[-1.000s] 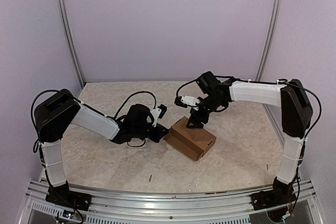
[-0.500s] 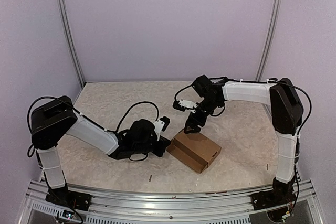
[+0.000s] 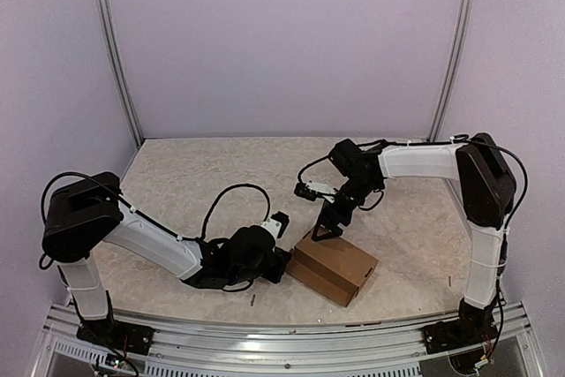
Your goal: Fold the paper box
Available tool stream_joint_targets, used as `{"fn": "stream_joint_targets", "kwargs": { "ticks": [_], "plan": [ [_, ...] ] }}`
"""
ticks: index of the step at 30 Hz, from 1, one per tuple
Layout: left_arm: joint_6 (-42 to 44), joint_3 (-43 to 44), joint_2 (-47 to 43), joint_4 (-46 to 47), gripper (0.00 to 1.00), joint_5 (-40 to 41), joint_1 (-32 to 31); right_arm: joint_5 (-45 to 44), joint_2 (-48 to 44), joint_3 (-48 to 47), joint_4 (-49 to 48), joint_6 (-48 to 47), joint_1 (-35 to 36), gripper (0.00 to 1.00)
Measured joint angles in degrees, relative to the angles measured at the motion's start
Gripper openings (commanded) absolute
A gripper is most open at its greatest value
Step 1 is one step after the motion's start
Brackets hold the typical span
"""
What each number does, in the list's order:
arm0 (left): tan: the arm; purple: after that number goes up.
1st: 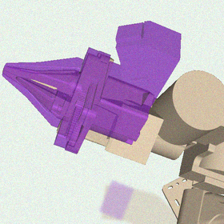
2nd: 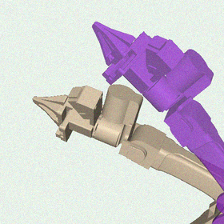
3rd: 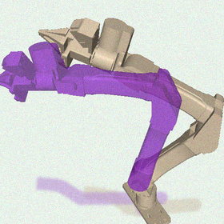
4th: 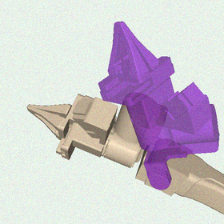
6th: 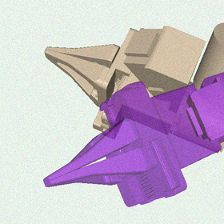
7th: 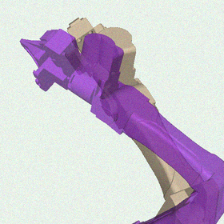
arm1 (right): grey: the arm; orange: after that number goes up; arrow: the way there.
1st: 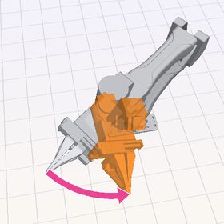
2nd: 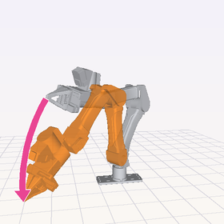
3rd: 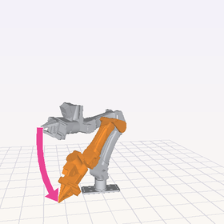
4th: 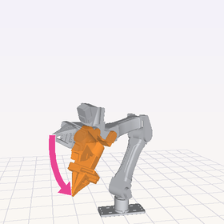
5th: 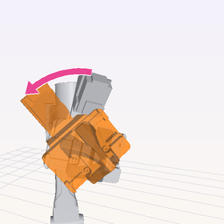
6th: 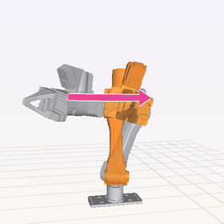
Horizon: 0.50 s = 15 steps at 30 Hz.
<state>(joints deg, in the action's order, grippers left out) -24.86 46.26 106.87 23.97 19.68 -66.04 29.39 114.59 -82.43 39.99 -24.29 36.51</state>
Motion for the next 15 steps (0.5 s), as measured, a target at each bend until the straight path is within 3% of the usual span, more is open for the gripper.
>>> {"fn": "stream_joint_targets", "kwargs": {
  "ticks": [7,15],
  "plan": [
    [-3.19,-0.07,0.00,0.04,0.09,0.31,-0.22,3.13,-0.66,2.01,-0.68,-1.09,0.00,0.76],
    [-3.34,-1.90,-0.07,2.64,0.04,-0.35,-1.14,3.17,-0.66,2.01,-1.22,-1.60,0.00,0.75]
  ]
}}
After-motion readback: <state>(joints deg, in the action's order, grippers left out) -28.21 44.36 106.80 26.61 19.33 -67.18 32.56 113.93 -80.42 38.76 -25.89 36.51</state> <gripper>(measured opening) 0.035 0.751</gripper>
